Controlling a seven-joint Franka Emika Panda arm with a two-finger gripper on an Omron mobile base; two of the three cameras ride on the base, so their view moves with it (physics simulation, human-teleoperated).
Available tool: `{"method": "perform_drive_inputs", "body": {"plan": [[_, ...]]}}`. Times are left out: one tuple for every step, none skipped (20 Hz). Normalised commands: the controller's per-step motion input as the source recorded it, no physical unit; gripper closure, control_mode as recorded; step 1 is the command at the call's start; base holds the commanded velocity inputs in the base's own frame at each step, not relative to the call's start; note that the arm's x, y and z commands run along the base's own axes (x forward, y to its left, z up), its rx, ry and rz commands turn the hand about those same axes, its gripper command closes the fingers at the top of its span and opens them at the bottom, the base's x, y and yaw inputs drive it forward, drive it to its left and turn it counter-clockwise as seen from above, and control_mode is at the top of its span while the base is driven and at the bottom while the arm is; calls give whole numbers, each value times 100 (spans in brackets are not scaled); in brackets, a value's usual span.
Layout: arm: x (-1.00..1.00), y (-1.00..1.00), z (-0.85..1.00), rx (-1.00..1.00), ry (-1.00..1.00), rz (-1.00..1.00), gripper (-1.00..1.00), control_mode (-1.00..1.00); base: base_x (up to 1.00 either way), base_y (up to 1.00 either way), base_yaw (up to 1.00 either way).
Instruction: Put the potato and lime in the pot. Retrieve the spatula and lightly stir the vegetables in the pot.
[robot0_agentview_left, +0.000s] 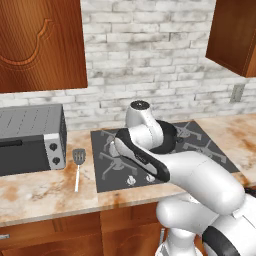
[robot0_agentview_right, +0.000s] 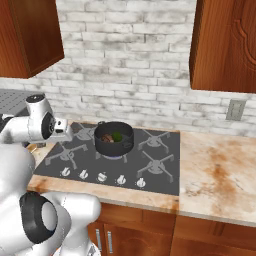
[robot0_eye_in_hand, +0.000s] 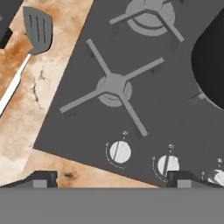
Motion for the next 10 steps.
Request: {"method": "perform_drive_inputs", "body": {"plan": [[-49,69,5,0,18,27,-100,-100,0,0,0],[-41,70,0,-1,18,25,-100,-100,0,0,0],[-38,66,0,-1,17,24,-100,-100,0,0,0],[-44,60,0,0,7,20,-100,-100,0,0,0],[-39,54,-19,0,0,18,-100,-100,0,0,0],[-35,49,-28,0,-2,16,-100,-100,0,0,0],[-7,39,-3,0,-5,15,-100,-100,0,0,0],[0,32,0,0,-6,14,-100,-100,0,0,0],[0,31,0,0,0,1,-100,-100,0,0,0],[0,44,0,0,4,0,-100,-100,0,0,0]]}}
